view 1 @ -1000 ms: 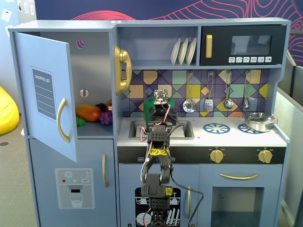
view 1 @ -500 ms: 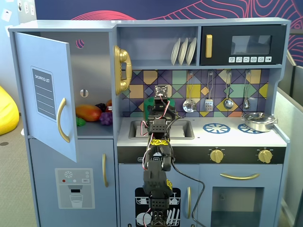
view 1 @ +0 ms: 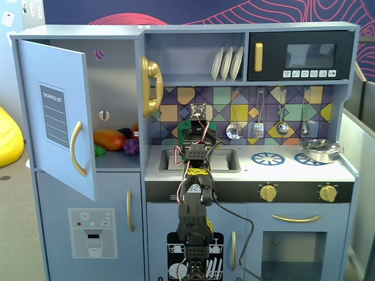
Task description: Take off the lid from the green recipient and place it on the counter
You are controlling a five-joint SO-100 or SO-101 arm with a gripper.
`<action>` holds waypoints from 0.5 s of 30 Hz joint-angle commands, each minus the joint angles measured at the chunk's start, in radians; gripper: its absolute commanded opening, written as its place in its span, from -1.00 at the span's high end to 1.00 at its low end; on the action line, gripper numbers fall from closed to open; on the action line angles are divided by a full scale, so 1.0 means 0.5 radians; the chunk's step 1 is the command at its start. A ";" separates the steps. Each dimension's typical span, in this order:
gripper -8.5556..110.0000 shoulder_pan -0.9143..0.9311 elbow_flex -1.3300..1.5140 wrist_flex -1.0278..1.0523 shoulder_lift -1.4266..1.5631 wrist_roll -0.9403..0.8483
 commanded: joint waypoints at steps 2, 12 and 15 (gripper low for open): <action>0.37 -0.028 -0.221 -0.067 -0.040 -0.040; 0.86 -0.083 -0.276 0.018 -0.089 -0.193; 0.86 -0.092 -0.310 0.025 -0.101 -0.202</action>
